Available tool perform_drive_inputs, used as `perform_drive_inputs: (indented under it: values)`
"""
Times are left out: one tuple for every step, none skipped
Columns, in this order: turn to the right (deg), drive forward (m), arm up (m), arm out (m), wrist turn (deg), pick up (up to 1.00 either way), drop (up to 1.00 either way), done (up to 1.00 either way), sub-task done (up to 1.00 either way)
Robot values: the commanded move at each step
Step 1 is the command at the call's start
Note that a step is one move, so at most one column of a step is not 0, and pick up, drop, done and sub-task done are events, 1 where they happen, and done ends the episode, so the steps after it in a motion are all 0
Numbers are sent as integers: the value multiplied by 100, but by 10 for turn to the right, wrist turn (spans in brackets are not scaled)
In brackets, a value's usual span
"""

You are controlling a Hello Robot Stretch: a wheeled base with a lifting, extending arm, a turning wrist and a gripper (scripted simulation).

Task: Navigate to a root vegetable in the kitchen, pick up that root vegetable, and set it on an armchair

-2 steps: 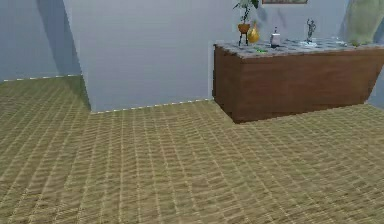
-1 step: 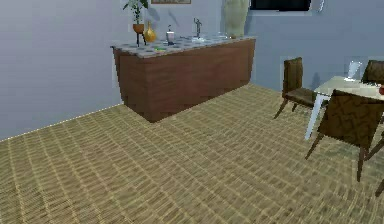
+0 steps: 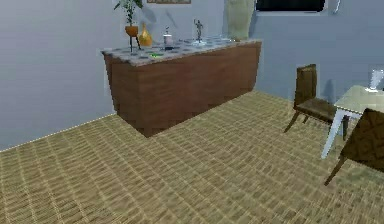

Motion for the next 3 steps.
perform_drive_inputs:
  values:
    - [420, 0, 0, 0, 0, 0, 0, 0, 0]
    - [0, 80, 0, 0, 0, 0, 0, 0, 0]
    - [450, 0, 0, 0, 0, 0, 0, 0, 0]
